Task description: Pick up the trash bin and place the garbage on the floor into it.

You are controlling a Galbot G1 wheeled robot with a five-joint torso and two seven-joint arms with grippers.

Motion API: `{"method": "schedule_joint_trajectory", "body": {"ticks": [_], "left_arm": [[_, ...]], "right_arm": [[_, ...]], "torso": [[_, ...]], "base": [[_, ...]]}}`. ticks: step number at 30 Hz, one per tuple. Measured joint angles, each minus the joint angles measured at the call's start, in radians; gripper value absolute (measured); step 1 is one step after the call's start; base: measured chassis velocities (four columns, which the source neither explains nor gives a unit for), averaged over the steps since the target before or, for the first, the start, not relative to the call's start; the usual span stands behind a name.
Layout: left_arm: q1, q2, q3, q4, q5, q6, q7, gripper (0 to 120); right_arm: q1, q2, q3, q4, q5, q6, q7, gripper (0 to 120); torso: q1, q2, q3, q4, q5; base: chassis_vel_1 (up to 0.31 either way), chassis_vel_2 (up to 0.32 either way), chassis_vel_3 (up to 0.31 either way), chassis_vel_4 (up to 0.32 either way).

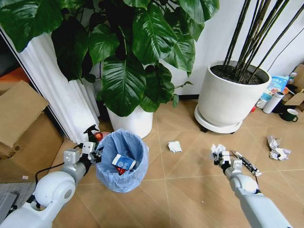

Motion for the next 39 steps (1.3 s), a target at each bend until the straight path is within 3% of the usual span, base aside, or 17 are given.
{"method": "schedule_joint_trajectory", "body": {"ticks": [9,12,18,26,30,39], "left_arm": [[-0.001,0.015,0.009,-0.006,-0.021,0.01,-0.024,0],[-0.003,0.02,0.011,-0.009,-0.033,0.019,-0.033,0],[-0.015,0.021,0.014,-0.002,-0.048,0.027,-0.041,0],[-0.03,0.021,0.02,0.012,-0.06,0.032,-0.043,0],[-0.038,0.012,0.028,0.023,-0.062,0.033,-0.046,0],[-0.047,0.007,0.026,0.03,-0.075,0.034,-0.056,0]], "right_arm": [[-0.041,-0.101,-0.082,0.368,0.138,-0.046,-0.046,0],[-0.043,-0.127,-0.16,0.509,0.189,-0.063,-0.046,0],[0.016,-0.132,-0.321,0.657,0.262,-0.079,-0.027,0],[0.169,-0.095,-0.536,0.688,0.338,-0.089,-0.014,0],[0.281,-0.059,-0.655,0.621,0.353,-0.082,-0.017,0],[0.338,-0.049,-0.734,0.562,0.344,-0.092,-0.058,0]], "torso": [[0.0,0.0,0.0,0.0,-0.0007],[0.0,0.0,0.0,0.0,-0.0006],[0.0,0.0,0.0,0.0,-0.0006],[0.0,0.0,0.0,0.0,-0.0004],[0.0,0.0,0.0,0.0001,-0.0006],[0.0,0.0,0.0,-0.0001,-0.0004]], "base": [[0.0,0.0,0.0,0.0],[0.0,0.0,0.0,0.0],[0.0,0.0,0.0,0.0],[0.0,0.0,0.0,0.0],[0.0,0.0,0.0,0.0],[0.0,0.0,0.0,0.0]]}}
